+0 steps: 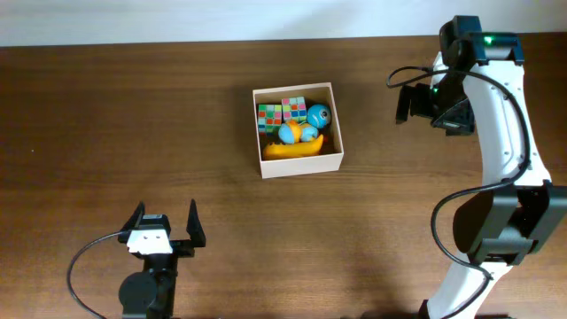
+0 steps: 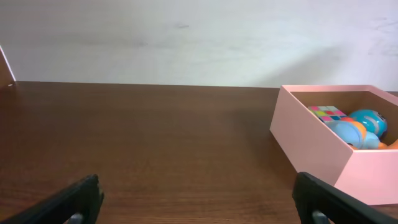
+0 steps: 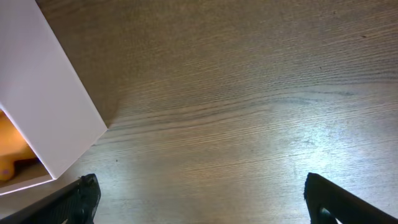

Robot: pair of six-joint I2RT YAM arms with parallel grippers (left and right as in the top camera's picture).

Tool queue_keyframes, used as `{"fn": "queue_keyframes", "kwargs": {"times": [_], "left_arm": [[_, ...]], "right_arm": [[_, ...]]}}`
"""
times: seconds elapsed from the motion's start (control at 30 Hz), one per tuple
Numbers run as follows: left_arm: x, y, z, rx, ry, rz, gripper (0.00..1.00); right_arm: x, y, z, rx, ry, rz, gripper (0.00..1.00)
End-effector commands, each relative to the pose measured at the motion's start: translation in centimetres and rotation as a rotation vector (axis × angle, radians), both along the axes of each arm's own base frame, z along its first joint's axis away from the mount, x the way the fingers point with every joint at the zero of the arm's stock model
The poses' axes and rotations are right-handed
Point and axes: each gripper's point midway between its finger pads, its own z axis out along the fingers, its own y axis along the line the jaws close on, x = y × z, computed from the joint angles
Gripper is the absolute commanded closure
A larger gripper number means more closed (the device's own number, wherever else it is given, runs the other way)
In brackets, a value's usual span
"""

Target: Pack container

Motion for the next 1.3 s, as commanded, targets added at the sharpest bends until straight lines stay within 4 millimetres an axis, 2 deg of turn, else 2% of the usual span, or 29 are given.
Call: {"fn": "queue_keyframes", "kwargs": {"times": [0.0, 0.13, 0.2, 0.27, 0.3, 0.33, 0.47, 0.53, 0.6, 0.7, 0.8, 0.87, 1.03, 1.17, 1.27], "left_arm": [[0.0, -0.4, 0.0, 0.018, -0.004, -0.022, 0.01], [0.0, -0.4, 0.0, 0.018, -0.005, -0.022, 0.01], [0.0, -0.4, 0.0, 0.018, -0.005, -0.022, 0.01], [0.0, -0.4, 0.0, 0.018, -0.005, -0.022, 0.01], [0.0, -0.4, 0.0, 0.018, -0.005, -0.022, 0.01], [-0.1, -0.4, 0.0, 0.018, -0.004, -0.022, 0.01], [0.0, -0.4, 0.0, 0.018, -0.004, -0.022, 0.01], [0.0, -0.4, 0.0, 0.018, -0.005, -0.022, 0.01], [0.0, -0.4, 0.0, 0.018, -0.005, -0.022, 0.01], [0.0, -0.4, 0.0, 0.018, -0.005, -0.022, 0.01], [0.0, -0.4, 0.0, 0.018, -0.005, -0.022, 0.01], [0.0, -0.4, 0.0, 0.018, -0.005, -0.022, 0.01], [0.0, -0.4, 0.0, 0.018, -0.005, -0.022, 0.01], [0.0, -0.4, 0.0, 0.018, -0.005, -0.022, 0.01], [0.0, -0.4, 0.0, 0.018, -0.005, -0.022, 0.01]], "right_arm": [[0.0, 0.0, 0.1, 0.005, -0.003, -0.005, 0.01], [-0.1, -0.8, 0.1, -0.044, 0.004, -0.009, 0.01], [0.2, -1.0, 0.8, -0.054, -0.032, -0.01, 0.01], [1.3, -0.8, 2.4, -0.055, -0.126, -0.009, 0.01], [3.0, -0.4, 4.9, -0.06, -0.279, -0.001, 0.01], [3.8, -0.1, 6.6, -0.065, -0.37, 0.007, 0.01], [5.0, 1.3, 12.8, -0.101, -0.713, 0.112, 0.01], [4.3, 1.9, 16.2, -0.135, -0.907, 0.162, 0.01], [2.9, 2.3, 18.2, -0.166, -1.056, 0.195, 0.01], [0.3, 2.3, 19.6, -0.202, -1.223, 0.207, 0.01], [-3.0, 2.2, 19.1, -0.251, -1.351, 0.225, 0.01], [-5.1, 2.1, 17.9, -0.289, -1.417, 0.245, 0.01], [-10.5, 1.8, 13.2, -0.312, -1.542, 0.223, 0.01], [-13.1, 1.7, 9.5, -0.321, -1.582, 0.215, 0.01], [-14.2, 2.0, 7.4, -0.313, -1.6, 0.224, 0.01]]}}
